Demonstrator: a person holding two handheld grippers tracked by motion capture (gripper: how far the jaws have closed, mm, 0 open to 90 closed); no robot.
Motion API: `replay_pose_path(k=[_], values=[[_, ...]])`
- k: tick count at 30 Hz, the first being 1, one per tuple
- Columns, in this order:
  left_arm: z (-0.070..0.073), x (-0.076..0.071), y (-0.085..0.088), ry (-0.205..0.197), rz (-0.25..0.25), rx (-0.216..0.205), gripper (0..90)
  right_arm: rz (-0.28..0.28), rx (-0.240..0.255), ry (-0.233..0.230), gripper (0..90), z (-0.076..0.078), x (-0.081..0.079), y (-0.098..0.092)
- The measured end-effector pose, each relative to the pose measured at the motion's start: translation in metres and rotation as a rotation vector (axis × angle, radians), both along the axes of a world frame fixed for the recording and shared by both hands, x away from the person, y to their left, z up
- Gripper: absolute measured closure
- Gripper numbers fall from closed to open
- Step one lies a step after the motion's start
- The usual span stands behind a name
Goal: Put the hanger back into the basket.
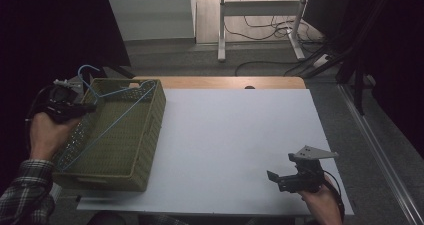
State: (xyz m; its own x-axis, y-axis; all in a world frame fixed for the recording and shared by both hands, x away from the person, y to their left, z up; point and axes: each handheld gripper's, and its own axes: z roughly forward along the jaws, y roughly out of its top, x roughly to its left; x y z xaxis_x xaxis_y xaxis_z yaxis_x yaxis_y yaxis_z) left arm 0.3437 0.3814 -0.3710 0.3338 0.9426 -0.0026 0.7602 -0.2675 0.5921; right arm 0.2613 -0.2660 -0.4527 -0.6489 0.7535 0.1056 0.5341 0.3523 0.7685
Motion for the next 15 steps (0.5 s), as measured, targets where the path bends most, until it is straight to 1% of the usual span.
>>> replay_pose_path(k=[2, 4, 5, 6, 7, 8, 9, 10, 14, 15], values=[[-0.011, 0.003, 0.001, 0.015, 0.004, -0.008, 87.8, 0.002, -0.002, 0.000, 0.4, -0.001, 0.000, 0.000], [-0.021, 0.005, 0.000, 0.021, 0.011, -0.007, 87.8, 0.003, -0.006, 0.003, 0.3, -0.002, 0.000, 0.001], [-0.032, 0.008, 0.000, 0.033, 0.018, -0.014, 87.7, 0.004, -0.010, 0.004, 0.3, -0.003, 0.000, 0.001], [-0.032, 0.008, 0.000, 0.033, 0.018, -0.014, 87.7, 0.004, -0.010, 0.004, 0.3, -0.003, 0.000, 0.001], [-0.043, 0.010, 0.000, 0.043, 0.024, -0.017, 87.7, 0.004, -0.012, 0.004, 0.3, -0.004, 0.000, 0.001], [-0.043, 0.010, 0.000, 0.043, 0.024, -0.017, 87.7, 0.004, -0.012, 0.004, 0.3, -0.004, 0.000, 0.001], [-0.053, 0.012, 0.000, 0.053, 0.029, -0.023, 87.7, 0.006, -0.014, 0.001, 0.2, -0.005, 0.000, 0.001], [-0.053, 0.012, 0.000, 0.053, 0.029, -0.023, 87.7, 0.006, -0.014, 0.001, 0.2, -0.005, 0.000, 0.001], [-0.071, 0.014, -0.001, 0.078, 0.045, -0.013, 87.6, 0.009, -0.016, -0.018, 0.1, -0.005, 0.000, 0.000], [-0.079, 0.015, -0.001, 0.093, 0.057, -0.016, 87.4, 0.007, -0.022, -0.022, 0.1, -0.006, 0.001, 0.000]])
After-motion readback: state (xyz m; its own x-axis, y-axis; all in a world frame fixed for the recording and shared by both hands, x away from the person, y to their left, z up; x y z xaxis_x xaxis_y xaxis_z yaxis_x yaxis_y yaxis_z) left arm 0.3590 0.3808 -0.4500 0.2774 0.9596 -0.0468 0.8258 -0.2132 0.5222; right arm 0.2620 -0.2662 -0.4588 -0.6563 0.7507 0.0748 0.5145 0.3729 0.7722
